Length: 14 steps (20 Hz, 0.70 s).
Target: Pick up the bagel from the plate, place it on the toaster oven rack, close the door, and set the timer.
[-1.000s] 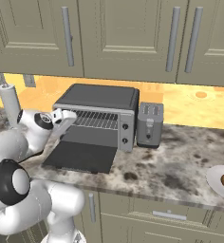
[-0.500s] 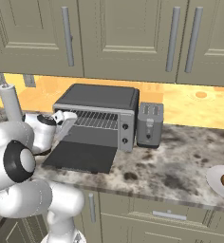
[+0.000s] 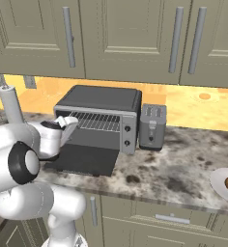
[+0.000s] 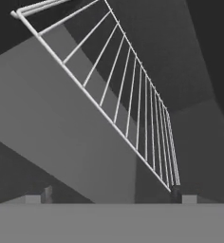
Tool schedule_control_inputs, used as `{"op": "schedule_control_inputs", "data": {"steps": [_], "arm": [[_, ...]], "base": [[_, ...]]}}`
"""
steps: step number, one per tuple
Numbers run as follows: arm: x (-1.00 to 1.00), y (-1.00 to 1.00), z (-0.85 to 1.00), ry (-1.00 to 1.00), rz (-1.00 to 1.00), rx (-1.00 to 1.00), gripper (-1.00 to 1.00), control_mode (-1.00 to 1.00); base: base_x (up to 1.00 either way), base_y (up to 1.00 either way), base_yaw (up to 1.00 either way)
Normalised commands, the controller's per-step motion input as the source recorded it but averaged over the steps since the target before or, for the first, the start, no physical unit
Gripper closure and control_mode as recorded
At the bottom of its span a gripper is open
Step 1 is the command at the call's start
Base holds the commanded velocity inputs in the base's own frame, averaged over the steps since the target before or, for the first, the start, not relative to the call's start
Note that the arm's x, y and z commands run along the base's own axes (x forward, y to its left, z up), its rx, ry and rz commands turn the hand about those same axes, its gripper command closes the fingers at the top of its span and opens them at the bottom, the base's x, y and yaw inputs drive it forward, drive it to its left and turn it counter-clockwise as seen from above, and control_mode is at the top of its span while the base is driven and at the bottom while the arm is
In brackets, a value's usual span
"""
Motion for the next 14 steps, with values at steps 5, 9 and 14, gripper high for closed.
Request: {"op": "schedule_control_inputs", "data": {"steps": [5, 9, 14], "arm": [[0.03, 0.08, 0.00, 0.00, 0.10, -0.05, -1.00, -1.00], [-0.01, 0.16, 0.00, -0.03, 0.01, -0.15, -1.00, -1.00], [-0.02, 0.30, 0.00, -0.02, 0.00, -0.16, -1.00, -1.00]], "base": [[0.00, 0.00, 0.00], [0.00, 0.00, 0.00], [0.00, 0.00, 0.00]]}}
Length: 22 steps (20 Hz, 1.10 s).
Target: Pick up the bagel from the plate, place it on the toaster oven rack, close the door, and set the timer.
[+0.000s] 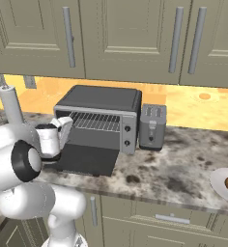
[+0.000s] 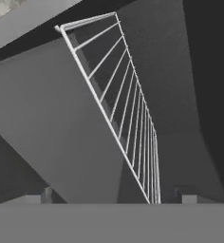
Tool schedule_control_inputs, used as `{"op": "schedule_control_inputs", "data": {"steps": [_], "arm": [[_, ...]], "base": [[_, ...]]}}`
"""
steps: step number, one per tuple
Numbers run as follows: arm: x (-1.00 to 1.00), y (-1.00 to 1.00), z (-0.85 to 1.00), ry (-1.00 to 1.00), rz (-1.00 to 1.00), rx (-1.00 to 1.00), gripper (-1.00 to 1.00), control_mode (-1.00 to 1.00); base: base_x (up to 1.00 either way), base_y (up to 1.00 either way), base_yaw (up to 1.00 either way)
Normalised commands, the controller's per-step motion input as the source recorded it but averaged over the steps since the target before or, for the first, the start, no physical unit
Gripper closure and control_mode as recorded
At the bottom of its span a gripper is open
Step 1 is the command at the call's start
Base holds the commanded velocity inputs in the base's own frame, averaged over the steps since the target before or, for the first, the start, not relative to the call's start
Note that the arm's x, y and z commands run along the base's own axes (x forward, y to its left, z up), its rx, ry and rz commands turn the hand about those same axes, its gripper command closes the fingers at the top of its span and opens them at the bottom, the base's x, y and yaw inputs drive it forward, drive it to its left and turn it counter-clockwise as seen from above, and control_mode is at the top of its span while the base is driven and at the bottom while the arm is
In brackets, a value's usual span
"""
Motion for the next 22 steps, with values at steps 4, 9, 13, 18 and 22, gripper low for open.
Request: {"op": "schedule_control_inputs", "data": {"steps": [4, 9, 13, 18, 22], "arm": [[0.16, 0.26, 0.00, 0.00, 0.00, -0.11, -1.00, -1.00], [0.34, 0.07, 0.00, 0.00, 0.00, -0.02, -1.00, -1.00], [0.24, 0.00, -0.02, 0.00, 0.00, -0.02, -1.00, -1.00], [0.18, 0.00, -0.18, -0.04, 0.03, -0.04, -1.00, -1.00], [0.19, 0.00, -0.21, -0.05, 0.03, -0.03, -1.00, -1.00]], "base": [[0.00, 0.00, 0.00], [0.00, 0.00, 0.00], [0.00, 0.00, 0.00], [0.00, 0.00, 0.00], [0.00, 0.00, 0.00]]}}
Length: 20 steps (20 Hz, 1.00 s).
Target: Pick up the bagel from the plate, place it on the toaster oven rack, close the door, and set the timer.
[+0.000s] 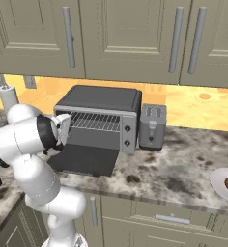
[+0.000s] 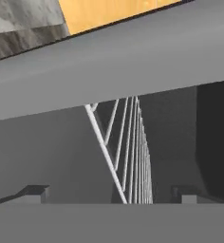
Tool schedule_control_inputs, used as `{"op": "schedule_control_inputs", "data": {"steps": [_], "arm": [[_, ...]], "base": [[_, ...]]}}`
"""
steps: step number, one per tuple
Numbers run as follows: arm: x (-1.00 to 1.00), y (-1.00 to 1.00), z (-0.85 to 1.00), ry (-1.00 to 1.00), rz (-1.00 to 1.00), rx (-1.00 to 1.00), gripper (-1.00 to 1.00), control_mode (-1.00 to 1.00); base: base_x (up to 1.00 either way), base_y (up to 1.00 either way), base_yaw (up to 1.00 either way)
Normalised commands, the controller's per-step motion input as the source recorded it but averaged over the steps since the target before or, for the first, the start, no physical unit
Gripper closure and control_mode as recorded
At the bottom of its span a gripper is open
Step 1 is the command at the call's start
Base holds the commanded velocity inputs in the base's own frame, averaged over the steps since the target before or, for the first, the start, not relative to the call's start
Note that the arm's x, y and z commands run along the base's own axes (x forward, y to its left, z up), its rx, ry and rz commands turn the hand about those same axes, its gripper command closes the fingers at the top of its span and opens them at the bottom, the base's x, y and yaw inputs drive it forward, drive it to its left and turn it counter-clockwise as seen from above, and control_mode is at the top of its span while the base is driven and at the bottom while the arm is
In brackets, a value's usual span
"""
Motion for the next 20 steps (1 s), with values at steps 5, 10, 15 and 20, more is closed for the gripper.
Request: {"op": "schedule_control_inputs", "data": {"steps": [5, 10, 15, 20], "arm": [[0.23, 0.00, -0.17, -0.01, 0.01, -0.02, -1.00, -1.00], [0.28, 0.00, -0.02, 0.00, 0.00, 0.00, -1.00, -1.00], [0.27, 0.00, 0.00, 0.00, 0.00, 0.00, -1.00, -1.00], [0.24, 0.00, -0.04, 0.00, 0.00, -0.02, 1.00, -1.00]], "base": [[0.00, 0.00, 0.00], [0.00, 0.00, 0.00], [0.00, 0.00, 0.00], [0.00, 0.00, 0.00]]}}
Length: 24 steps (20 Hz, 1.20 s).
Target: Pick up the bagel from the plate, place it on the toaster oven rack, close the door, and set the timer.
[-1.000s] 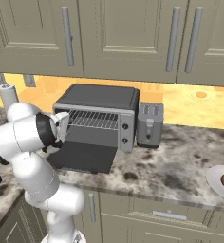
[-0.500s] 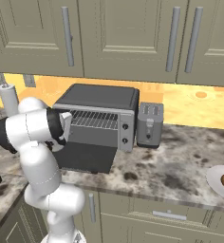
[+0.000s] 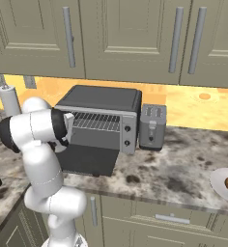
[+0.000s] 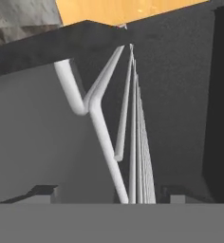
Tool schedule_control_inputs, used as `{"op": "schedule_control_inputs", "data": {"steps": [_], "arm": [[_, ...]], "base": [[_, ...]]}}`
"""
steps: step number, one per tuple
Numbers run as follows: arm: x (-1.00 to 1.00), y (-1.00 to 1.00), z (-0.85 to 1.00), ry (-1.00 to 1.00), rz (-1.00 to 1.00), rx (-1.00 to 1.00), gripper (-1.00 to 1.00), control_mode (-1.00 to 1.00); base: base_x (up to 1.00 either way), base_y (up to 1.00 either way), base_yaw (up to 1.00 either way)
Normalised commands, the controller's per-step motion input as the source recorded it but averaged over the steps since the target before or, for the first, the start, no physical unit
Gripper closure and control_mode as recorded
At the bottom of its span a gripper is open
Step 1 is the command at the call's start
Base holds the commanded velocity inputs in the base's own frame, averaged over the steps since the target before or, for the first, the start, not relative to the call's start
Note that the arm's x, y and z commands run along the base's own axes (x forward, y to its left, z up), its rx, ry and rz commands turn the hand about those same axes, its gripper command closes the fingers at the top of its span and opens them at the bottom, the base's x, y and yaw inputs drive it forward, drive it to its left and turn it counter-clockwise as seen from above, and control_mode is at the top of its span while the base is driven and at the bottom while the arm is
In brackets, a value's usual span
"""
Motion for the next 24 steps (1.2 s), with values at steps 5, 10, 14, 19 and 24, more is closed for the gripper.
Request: {"op": "schedule_control_inputs", "data": {"steps": [5, 10, 14, 19, 24], "arm": [[-0.02, 0.00, -0.02, -0.04, 0.00, -0.01, 1.00, -1.00], [-0.42, 0.00, 0.00, -0.03, 0.00, 0.00, 1.00, -1.00], [-0.56, 0.00, 0.03, 0.07, 0.00, 0.00, 1.00, -1.00], [-0.61, 0.00, 0.13, 0.16, 0.00, 0.00, 1.00, -1.00], [-0.64, 0.00, 0.12, 0.17, 0.00, 0.00, 1.00, -1.00]], "base": [[0.00, 0.00, 0.00], [0.00, 0.00, 0.00], [0.00, 0.00, 0.00], [0.00, 0.00, 0.00], [0.00, 0.00, 0.00]]}}
